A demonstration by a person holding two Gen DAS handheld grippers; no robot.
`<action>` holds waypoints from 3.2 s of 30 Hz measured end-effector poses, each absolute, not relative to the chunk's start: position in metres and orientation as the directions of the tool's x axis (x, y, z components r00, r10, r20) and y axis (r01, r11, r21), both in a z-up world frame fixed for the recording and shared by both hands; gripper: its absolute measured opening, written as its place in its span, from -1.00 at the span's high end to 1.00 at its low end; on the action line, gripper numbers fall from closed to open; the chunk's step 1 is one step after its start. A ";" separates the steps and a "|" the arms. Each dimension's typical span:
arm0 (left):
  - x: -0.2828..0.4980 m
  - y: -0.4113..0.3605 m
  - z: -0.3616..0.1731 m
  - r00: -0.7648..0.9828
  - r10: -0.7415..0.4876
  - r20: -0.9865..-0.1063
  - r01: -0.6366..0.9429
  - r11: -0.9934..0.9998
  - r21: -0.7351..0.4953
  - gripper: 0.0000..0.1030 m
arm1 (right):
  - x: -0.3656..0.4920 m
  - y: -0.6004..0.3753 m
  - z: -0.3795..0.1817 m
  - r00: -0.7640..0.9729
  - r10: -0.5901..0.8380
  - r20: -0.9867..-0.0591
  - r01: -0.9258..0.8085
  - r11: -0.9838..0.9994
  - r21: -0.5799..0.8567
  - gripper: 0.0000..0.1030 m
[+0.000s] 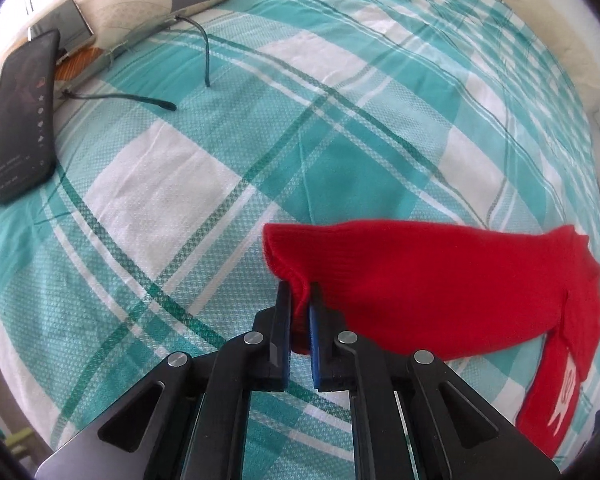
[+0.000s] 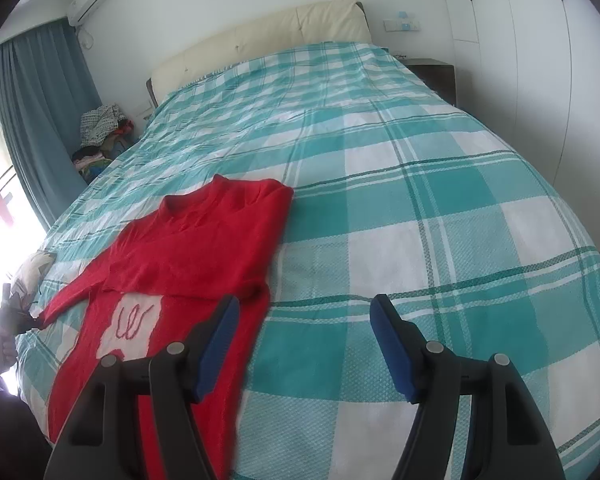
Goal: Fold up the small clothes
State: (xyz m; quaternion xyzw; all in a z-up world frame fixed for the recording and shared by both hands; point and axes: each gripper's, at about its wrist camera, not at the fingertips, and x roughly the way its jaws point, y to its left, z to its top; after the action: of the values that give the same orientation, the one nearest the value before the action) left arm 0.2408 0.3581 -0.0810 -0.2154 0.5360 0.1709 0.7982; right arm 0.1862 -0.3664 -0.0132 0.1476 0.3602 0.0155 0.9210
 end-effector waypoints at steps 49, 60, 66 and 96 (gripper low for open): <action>0.217 0.061 -0.004 0.686 0.136 -0.715 -0.093 0.991 0.099 -0.92 | 0.179 -0.365 0.007 0.796 0.124 -0.592 0.059 0.958 0.279 -0.31; 0.219 0.054 -0.015 0.692 0.150 -0.706 -0.069 0.987 0.143 -0.92 | 0.186 -0.346 0.000 0.784 0.079 -0.616 0.033 0.985 0.168 -0.31; 0.219 0.050 -0.017 0.693 0.171 -0.700 -0.068 0.983 0.173 -0.92 | 0.188 -0.345 -0.001 0.779 0.091 -0.621 0.029 0.983 0.181 -0.31; 0.218 0.074 -0.019 0.677 0.126 -0.725 -0.130 0.990 0.051 -0.92 | 0.182 -0.350 0.003 0.793 0.083 -0.604 0.058 0.976 0.209 -0.31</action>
State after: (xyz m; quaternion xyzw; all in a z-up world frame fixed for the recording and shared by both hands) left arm 0.2183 0.0744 -0.0191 -0.0026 0.3956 0.0701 0.9157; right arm 0.1821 -0.3505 0.0034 0.1090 0.3216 0.0066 0.9406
